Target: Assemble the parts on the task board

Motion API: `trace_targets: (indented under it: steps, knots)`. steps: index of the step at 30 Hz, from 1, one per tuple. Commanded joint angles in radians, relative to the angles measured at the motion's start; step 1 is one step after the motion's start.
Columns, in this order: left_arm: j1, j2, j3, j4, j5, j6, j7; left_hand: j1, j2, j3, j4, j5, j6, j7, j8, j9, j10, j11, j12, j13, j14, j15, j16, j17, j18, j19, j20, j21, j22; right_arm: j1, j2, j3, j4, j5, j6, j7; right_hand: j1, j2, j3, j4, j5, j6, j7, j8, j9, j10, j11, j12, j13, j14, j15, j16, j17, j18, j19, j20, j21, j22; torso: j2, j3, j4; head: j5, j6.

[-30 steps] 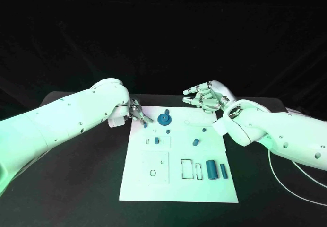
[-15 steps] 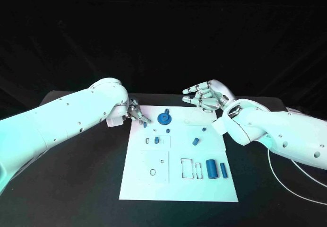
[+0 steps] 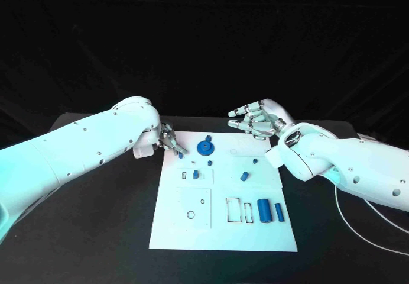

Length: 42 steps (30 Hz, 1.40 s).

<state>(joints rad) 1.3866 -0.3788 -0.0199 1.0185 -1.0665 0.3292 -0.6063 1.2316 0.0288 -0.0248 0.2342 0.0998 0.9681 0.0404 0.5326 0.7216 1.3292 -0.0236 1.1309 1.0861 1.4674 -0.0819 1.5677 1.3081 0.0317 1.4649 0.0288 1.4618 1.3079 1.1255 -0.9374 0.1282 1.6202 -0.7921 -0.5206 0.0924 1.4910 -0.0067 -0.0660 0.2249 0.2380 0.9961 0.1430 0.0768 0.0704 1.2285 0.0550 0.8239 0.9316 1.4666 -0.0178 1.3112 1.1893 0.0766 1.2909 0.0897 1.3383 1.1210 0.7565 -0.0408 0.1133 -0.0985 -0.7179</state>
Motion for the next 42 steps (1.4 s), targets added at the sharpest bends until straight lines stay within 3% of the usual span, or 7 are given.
trace_targets:
  steps: [1, 22, 28, 33, 35, 37, 42]
  knots:
    - [-0.001, 0.005, -0.001, -0.003, -0.002, 0.021, 0.0, 0.008, 0.003, 0.003, -0.007, 0.005, -0.003, -0.004, 0.005, 0.002, 0.003, -0.007, 0.005, 0.001, 0.103, -0.004, 0.003, 0.263, 0.003, 0.038, -0.002, 0.004, 0.143, -0.001, 0.001, 0.0, 0.002, -0.01, 0.014, 0.003, -0.006, 0.004, -0.003, -0.004, 0.001, -0.007, 0.001, -0.003, -0.001, -0.008, -0.002, -0.002, -0.001, 0.027, -0.003, -0.007, -0.001, 0.02, -0.009, 0.0, -0.006, -0.001, 0.001, -0.0001, 0.0002, 0.0, -0.001]
    - [-0.005, 0.016, -0.008, -0.02, -0.001, 0.038, 0.0, 0.003, 0.004, 0.002, -0.004, 0.001, -0.003, -0.003, 0.006, 0.005, 0.004, -0.007, 0.007, 0.001, 0.103, -0.003, 0.003, 0.263, 0.002, 0.038, -0.002, 0.004, 0.143, -0.001, 0.0, 0.0, 0.007, -0.008, 0.018, 0.004, -0.006, 0.004, -0.003, -0.004, 0.001, -0.007, 0.001, -0.003, -0.001, -0.008, -0.002, -0.002, -0.001, 0.027, -0.003, -0.007, -0.001, 0.02, -0.009, 0.0, -0.006, -0.001, 0.0, -0.0005, 0.0, 0.0, -0.01]
    - [-0.005, 0.015, -0.008, -0.02, 0.016, 0.024, 0.006, 0.045, 0.046, 0.047, -0.022, 0.005, -0.016, -0.005, -0.003, 0.008, -0.002, -0.009, 0.0, -0.008, 0.103, -0.006, 0.003, 0.263, 0.004, 0.035, -0.004, -0.002, 0.138, -0.001, -0.002, 0.0, 0.008, -0.008, 0.02, 0.005, -0.007, 0.004, -0.003, -0.004, 0.001, -0.007, 0.001, -0.003, -0.001, -0.008, -0.002, -0.001, -0.001, 0.027, -0.003, -0.007, -0.001, 0.02, -0.009, 0.0, -0.006, -0.001, 0.0, -0.0005, 0.0004, -0.002, -0.012]
    - [-0.005, 0.012, -0.008, -0.019, 0.031, 0.016, 0.011, 0.135, 0.083, 0.166, -0.083, 0.009, -0.04, -0.004, -0.024, 0.005, -0.015, -0.01, -0.012, -0.019, 0.103, -0.009, 0.003, 0.263, 0.005, 0.032, -0.009, -0.006, 0.135, -0.001, -0.002, 0.0, 0.008, -0.007, 0.02, 0.005, -0.007, 0.004, -0.003, -0.004, 0.001, -0.007, 0.001, -0.003, -0.001, -0.008, -0.002, -0.001, -0.001, 0.027, -0.003, -0.007, -0.001, 0.02, -0.009, 0.0, -0.006, -0.001, 0.0, -0.0004, 0.0008, -0.002, -0.014]
    - [-0.005, 0.011, -0.008, -0.019, 0.035, 0.019, 0.012, 0.147, 0.073, 0.232, -0.102, 0.014, -0.047, 0.002, -0.03, 0.005, -0.02, -0.007, -0.019, -0.026, 0.103, -0.006, 0.003, 0.263, 0.006, 0.031, -0.008, -0.008, 0.135, -0.001, -0.002, 0.0, 0.008, -0.007, 0.021, 0.005, -0.007, 0.004, -0.003, -0.004, 0.001, -0.007, 0.001, -0.003, -0.001, -0.008, -0.002, -0.001, -0.001, 0.027, -0.003, -0.007, -0.001, 0.02, -0.009, 0.0, -0.006, -0.001, -0.001, 0.0, 0.0005, -0.001, -0.014]
    - [-0.005, 0.01, -0.008, -0.018, 0.038, 0.024, 0.013, 0.104, 0.018, 0.405, -0.117, 0.028, -0.045, 0.017, -0.035, 0.011, -0.024, 0.003, -0.026, -0.036, 0.103, 0.006, 0.003, 0.263, 0.007, 0.03, -0.002, -0.011, 0.134, -0.001, -0.002, 0.0, 0.008, -0.007, 0.021, 0.005, -0.007, 0.004, -0.003, -0.004, 0.001, -0.007, 0.001, -0.003, -0.001, -0.008, -0.002, -0.001, -0.001, 0.027, -0.003, -0.007, -0.001, 0.02, -0.009, 0.0, -0.006, -0.001, -0.001, 0.0002, -0.0001, -0.001, -0.015]
    - [-0.005, 0.005, -0.008, -0.018, 0.045, 0.039, 0.012, 0.017, -0.073, 0.601, -0.154, 0.084, -0.046, 0.017, -0.027, 0.034, -0.022, 0.001, -0.029, -0.047, 0.103, 0.007, 0.003, 0.263, 0.006, 0.03, 0.005, -0.013, 0.135, -0.001, -0.003, 0.0, 0.008, -0.007, 0.023, 0.005, -0.007, 0.004, -0.003, -0.004, 0.001, -0.007, 0.001, -0.003, -0.001, -0.008, -0.002, -0.001, -0.001, 0.027, -0.003, -0.007, -0.001, 0.02, -0.009, 0.0, -0.006, -0.001, -0.001, -0.0002, -0.0003, -0.001, -0.017]
